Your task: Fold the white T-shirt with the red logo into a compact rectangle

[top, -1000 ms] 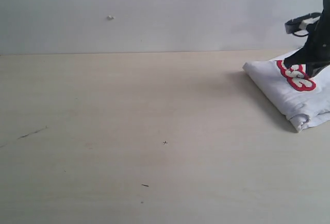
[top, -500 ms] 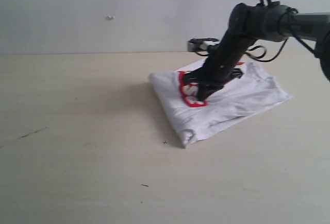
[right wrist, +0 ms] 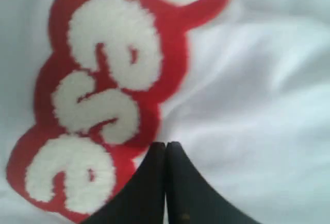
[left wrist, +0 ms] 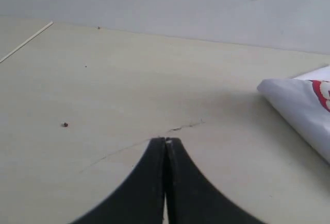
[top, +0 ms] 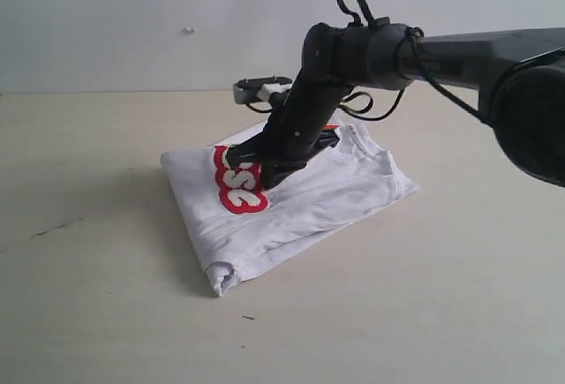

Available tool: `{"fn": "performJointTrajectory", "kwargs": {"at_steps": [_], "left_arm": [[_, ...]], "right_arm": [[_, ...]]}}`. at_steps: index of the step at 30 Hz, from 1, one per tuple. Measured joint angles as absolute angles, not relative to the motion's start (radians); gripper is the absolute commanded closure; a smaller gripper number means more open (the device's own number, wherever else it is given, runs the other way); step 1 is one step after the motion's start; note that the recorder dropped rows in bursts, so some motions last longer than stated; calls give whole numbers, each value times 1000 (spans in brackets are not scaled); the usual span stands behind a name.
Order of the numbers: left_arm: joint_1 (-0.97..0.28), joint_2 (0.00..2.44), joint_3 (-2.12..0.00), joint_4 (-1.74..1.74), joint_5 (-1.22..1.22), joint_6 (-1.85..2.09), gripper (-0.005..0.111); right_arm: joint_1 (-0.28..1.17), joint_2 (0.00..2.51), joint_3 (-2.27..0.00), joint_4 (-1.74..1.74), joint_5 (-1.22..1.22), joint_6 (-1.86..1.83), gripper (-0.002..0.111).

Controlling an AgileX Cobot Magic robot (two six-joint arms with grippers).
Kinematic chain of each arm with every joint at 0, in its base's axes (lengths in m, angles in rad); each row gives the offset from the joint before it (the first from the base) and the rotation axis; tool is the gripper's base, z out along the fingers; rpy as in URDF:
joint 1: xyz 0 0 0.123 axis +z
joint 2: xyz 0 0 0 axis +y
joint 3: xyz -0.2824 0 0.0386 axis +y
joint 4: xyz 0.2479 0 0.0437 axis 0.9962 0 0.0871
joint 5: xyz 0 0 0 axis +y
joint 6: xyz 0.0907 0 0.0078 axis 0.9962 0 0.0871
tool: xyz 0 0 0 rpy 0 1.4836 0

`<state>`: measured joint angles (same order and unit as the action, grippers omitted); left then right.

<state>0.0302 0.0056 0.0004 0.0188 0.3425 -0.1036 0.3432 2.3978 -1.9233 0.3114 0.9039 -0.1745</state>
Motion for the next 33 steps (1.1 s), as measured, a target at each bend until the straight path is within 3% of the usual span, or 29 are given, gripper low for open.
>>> {"fn": "performJointTrajectory", "kwargs": {"at_steps": [11, 19, 33], "left_arm": [[30, 6, 0, 19, 343, -104, 107], [30, 6, 0, 19, 343, -104, 107], [30, 6, 0, 19, 343, -104, 107]], "right_arm": [[176, 2285, -1733, -85, 829, 128, 108], [156, 2234, -1542, -71, 755, 53, 108], [174, 1934, -1142, 110, 779, -73, 108]]}}
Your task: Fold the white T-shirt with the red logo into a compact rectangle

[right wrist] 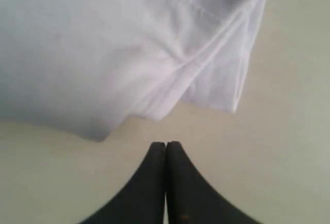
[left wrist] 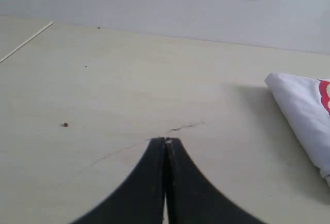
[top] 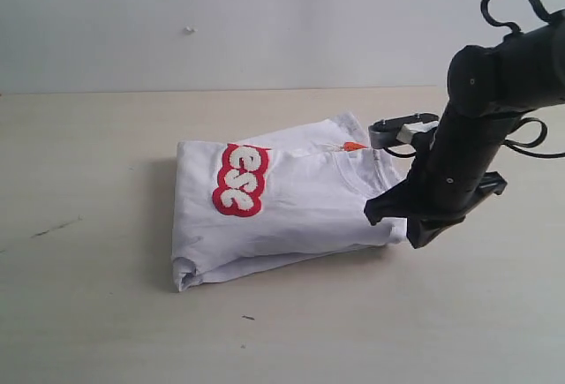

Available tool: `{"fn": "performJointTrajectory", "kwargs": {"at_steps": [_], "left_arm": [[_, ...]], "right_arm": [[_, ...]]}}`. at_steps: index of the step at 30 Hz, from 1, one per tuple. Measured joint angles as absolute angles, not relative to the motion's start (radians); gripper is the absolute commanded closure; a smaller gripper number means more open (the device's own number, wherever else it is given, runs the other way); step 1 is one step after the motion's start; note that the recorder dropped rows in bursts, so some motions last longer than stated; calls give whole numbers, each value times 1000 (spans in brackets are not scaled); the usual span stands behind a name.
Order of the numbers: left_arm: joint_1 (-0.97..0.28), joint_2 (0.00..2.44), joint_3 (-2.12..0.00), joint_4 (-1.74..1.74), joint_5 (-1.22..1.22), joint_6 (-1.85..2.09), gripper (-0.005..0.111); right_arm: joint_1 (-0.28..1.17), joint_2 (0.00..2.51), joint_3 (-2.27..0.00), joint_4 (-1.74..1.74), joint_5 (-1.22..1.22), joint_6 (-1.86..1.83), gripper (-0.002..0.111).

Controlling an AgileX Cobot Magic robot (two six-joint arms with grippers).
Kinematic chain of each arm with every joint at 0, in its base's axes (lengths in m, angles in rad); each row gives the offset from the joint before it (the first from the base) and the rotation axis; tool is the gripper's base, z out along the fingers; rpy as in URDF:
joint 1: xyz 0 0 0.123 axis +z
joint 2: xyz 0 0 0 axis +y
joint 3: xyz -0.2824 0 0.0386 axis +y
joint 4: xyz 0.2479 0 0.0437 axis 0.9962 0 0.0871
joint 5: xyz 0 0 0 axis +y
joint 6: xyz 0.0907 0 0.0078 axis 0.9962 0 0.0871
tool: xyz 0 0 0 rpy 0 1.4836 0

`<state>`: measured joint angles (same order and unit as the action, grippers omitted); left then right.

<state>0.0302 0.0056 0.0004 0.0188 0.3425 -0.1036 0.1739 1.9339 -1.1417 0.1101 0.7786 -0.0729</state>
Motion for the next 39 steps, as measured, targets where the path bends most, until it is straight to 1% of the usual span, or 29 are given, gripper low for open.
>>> {"fn": "performJointTrajectory", "kwargs": {"at_steps": [4, 8, 11, 13, 17, 23, 27, 32, 39], "left_arm": [[30, 6, 0, 19, 343, -104, 107], [30, 6, 0, 19, 343, -104, 107], [30, 6, 0, 19, 343, -104, 107], [30, 6, 0, 19, 343, -104, 107], [30, 6, 0, 19, 343, -104, 107], [30, 6, 0, 19, 343, -104, 107], [30, 6, 0, 19, 343, -104, 107], [30, 6, 0, 19, 343, -104, 107], [30, 6, 0, 19, 343, -104, 107]], "right_arm": [[197, 1876, -1110, 110, 694, -76, 108], [199, 1855, -1110, 46, 479, 21, 108], [199, 1902, -1110, -41, 371, 148, 108], [199, 1947, -1110, -89, 340, 201, 108], [199, 2030, -1110, -123, 340, 251, 108], [210, 2045, -1121, -131, 389, 239, 108], [250, 2005, -1075, -145, 438, 217, 108], [272, 1933, -976, -138, 427, 228, 108], [272, 1879, -950, -151, 410, 236, 108]]}}
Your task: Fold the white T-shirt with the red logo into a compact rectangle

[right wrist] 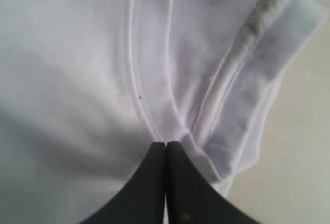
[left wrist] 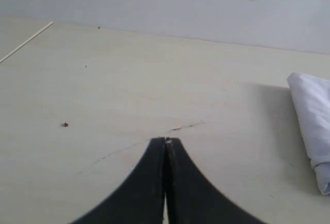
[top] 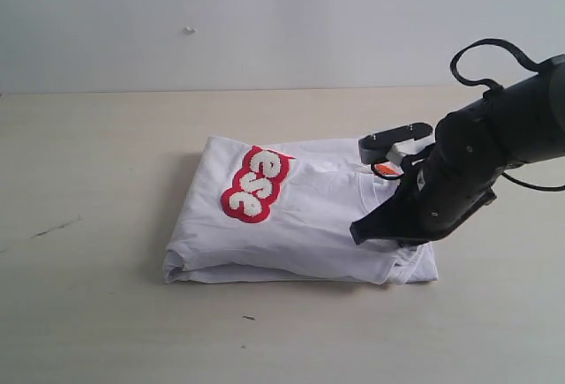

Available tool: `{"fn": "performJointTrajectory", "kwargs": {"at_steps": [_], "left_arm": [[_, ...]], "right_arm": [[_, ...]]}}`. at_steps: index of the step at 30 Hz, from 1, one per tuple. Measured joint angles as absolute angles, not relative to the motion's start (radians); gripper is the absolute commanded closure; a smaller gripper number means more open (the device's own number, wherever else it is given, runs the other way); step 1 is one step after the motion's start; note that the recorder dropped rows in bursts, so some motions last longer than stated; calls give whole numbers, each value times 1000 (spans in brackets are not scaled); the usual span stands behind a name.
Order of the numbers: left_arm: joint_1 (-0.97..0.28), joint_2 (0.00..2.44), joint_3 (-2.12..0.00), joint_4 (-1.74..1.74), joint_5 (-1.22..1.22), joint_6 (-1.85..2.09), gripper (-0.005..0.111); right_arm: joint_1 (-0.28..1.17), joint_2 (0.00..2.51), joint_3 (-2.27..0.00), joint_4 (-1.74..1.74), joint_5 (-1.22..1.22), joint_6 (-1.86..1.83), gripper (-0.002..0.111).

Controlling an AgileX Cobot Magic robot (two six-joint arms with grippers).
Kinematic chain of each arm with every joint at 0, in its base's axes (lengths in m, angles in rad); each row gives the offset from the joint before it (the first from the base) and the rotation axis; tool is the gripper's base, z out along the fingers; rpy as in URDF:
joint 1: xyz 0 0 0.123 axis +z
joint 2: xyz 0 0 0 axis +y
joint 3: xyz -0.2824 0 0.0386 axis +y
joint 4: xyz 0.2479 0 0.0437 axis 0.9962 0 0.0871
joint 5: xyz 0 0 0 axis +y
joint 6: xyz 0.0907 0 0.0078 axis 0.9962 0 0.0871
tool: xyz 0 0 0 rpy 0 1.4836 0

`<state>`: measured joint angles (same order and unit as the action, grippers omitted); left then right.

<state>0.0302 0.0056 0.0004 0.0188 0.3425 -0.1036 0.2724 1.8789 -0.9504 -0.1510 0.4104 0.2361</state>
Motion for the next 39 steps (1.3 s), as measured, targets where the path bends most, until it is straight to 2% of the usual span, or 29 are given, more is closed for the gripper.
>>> {"fn": "performJointTrajectory", "kwargs": {"at_steps": [5, 11, 28, 33, 36, 39], "left_arm": [[30, 6, 0, 19, 343, -104, 107], [30, 6, 0, 19, 343, -104, 107], [30, 6, 0, 19, 343, -104, 107], [30, 6, 0, 19, 343, -104, 107], [30, 6, 0, 19, 343, -104, 107], [30, 6, 0, 19, 343, -104, 107]], "right_arm": [[272, 1769, -949, -154, 359, 238, 108], [272, 1524, -927, -154, 301, 238, 108], [272, 499, -693, -154, 240, 238, 108], [272, 98, -593, -154, 211, 238, 108], [268, 5, -575, -154, 205, 240, 108], [180, 3, -575, -155, 214, 281, 108]]}}
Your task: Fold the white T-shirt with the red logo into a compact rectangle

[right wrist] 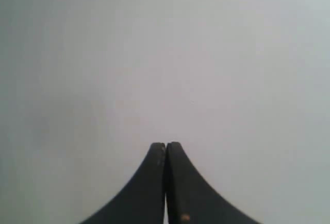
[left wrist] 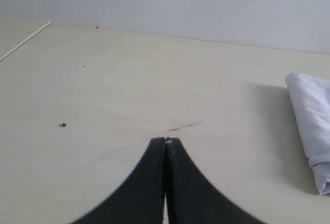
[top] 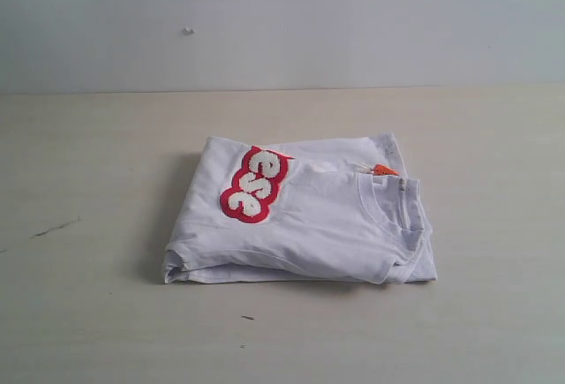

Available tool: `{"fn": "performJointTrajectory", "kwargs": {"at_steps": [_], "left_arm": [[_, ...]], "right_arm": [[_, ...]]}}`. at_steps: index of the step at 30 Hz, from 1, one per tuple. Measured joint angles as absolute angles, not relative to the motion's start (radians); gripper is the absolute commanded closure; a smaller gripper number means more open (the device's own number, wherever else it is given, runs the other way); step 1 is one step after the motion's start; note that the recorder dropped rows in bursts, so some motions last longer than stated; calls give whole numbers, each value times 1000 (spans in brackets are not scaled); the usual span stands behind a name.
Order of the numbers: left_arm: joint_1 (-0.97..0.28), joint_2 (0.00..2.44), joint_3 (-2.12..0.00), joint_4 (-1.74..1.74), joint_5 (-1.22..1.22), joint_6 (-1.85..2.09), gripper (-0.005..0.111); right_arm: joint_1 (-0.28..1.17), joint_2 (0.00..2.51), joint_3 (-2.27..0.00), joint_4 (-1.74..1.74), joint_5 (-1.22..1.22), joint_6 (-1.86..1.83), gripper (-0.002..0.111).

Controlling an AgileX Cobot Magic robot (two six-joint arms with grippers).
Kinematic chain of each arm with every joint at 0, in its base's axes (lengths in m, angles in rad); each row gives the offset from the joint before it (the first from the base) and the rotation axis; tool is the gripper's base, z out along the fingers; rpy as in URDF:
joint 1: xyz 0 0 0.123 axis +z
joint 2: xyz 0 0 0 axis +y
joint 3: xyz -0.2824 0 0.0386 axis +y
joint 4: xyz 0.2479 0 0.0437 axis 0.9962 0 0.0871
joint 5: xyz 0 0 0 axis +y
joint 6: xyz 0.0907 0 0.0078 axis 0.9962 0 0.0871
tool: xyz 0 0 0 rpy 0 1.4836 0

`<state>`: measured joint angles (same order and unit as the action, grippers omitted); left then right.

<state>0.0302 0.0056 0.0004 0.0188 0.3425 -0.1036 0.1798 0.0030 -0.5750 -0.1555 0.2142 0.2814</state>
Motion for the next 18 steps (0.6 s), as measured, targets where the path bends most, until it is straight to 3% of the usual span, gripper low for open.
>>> {"fn": "performJointTrajectory", "kwargs": {"at_steps": [5, 18], "left_arm": [[30, 6, 0, 19, 343, -104, 107], [30, 6, 0, 19, 345, -104, 107]], "right_arm": [[-59, 2, -575, -146, 231, 288, 108], [-88, 0, -575, -136, 225, 288, 108]]}}
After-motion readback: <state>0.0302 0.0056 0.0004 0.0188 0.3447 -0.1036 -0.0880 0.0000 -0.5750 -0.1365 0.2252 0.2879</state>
